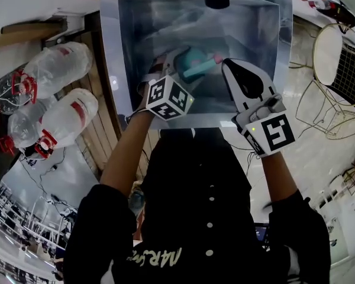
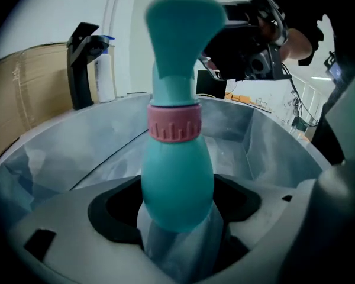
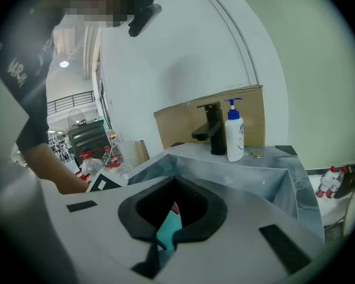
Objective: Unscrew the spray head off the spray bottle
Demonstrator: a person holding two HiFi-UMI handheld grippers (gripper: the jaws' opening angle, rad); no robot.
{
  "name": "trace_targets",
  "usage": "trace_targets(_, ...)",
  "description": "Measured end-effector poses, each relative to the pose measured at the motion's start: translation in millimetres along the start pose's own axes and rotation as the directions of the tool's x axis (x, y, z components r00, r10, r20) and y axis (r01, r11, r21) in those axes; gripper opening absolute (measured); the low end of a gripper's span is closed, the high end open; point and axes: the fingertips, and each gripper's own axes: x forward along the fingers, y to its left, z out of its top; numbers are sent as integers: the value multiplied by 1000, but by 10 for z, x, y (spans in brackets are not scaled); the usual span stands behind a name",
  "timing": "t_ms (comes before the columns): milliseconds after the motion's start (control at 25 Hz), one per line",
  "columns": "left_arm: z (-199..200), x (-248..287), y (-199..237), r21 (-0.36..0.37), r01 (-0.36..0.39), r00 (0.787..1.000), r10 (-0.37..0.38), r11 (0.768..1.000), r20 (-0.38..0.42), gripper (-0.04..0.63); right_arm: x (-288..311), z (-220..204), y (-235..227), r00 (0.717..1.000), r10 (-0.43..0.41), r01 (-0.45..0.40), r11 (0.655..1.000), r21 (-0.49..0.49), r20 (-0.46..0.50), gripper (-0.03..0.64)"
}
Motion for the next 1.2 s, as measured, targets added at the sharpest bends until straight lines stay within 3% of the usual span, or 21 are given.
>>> trace_targets(120,19,27,13,1,-13,999,13,1000,30,382,3,-56,-11,1000,-3,3,1000,-3,-14,13)
trace_targets(320,12,30,-18,21,27,999,-28,999,44,382,-37,-34,-39,1000,18,-19,999,-50,-20,14)
trace_targets(440,21,31,-35,43,54,997,-56,998,44,380,-17,14,-58,996,82,-86,989,-123,-39,19)
trace_targets(520,26,26,-44,61,72,996,-75,996,43,380,7,15,12,982,172,-186,962,-198,-83,77)
trace_targets(600,25,23,-59,83,92,995,-95,992,41,380,36,-63,103,946,274,-313,910,-273,-172,189)
trace_targets(760,21,18,-84,111,126,991,-131,986,37,380,99,-298,258,841,392,-519,779,-352,-373,239)
trace_targets(880,10,9,-98,117,134,989,-139,984,39,380,190,-386,361,808,420,-574,721,-389,-413,224)
trace_targets(960,6,13,-121,127,144,988,-150,981,37,380,225,-438,410,788,444,-606,678,-415,-425,174)
trace_targets(1040,4,23,-146,147,160,986,-167,976,31,380,208,-478,461,749,494,-659,622,-423,-441,116)
trace_targets(1200,14,33,-201,213,202,977,-211,956,18,380,133,-516,513,647,604,-762,510,-399,-466,80)
